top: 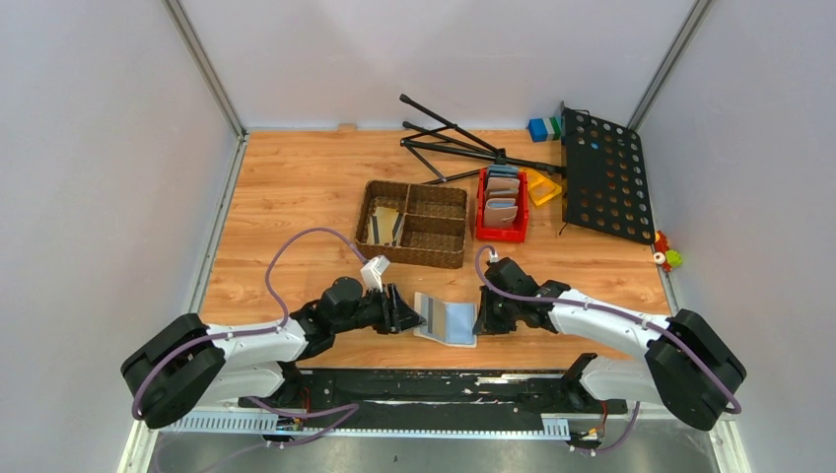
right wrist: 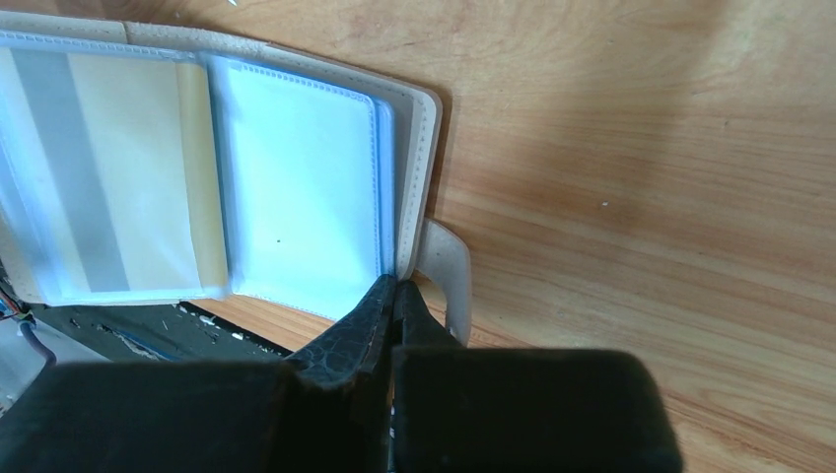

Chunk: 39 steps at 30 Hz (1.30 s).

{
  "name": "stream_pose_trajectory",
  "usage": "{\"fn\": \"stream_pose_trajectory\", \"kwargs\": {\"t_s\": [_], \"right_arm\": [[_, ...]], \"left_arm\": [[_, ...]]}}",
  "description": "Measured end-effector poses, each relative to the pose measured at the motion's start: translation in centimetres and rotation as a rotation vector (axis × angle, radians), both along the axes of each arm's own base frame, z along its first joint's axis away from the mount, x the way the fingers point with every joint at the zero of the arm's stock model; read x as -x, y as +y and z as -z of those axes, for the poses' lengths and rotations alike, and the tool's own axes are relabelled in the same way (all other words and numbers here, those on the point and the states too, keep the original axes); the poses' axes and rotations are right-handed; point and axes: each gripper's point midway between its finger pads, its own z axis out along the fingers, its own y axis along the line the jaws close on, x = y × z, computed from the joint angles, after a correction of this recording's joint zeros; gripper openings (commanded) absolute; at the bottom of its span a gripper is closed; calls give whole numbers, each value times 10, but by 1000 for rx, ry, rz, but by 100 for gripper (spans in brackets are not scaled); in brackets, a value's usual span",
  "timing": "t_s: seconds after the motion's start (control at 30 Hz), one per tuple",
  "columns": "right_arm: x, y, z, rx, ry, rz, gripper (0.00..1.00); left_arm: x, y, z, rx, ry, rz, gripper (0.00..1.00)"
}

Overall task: Take the credit cards out of the card holder
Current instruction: Remove the credit card from the card holder.

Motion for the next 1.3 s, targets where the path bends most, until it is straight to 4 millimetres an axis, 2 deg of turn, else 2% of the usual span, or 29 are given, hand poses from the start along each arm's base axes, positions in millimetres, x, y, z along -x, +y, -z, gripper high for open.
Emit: {"fn": "stream_pose_trajectory", "kwargs": {"t_s": [0.13,0.23,0.4,0.73,1.07,1.17,1.23,1.3], "right_arm": [[0,1,0,-4,-1,-4,0],[-1,3,0,-10,0,-7,0],[-1,4,0,-16,0,-9,0],[-1,5,0,-19,0,-11,0],[0,8,0,-38,-1,-18,0],[0,8,0,-42,0,-20,0],[0,9,1,-44,0,-21,7],[0,9,0,-45,0,-23,19]], "left_arm": [[0,-2,-6,20,-13,8,48],[2,-3,-1,14,1,20,47],[5,-3,7,-2,27,32,38],[4,-5,-1,22,8,35,36],[2,-8,-10,54,-10,37,8],[2,-9,-11,62,-15,42,3],[3,-10,-13,68,-18,44,0],[3,-10,-14,72,-20,48,0]]}}
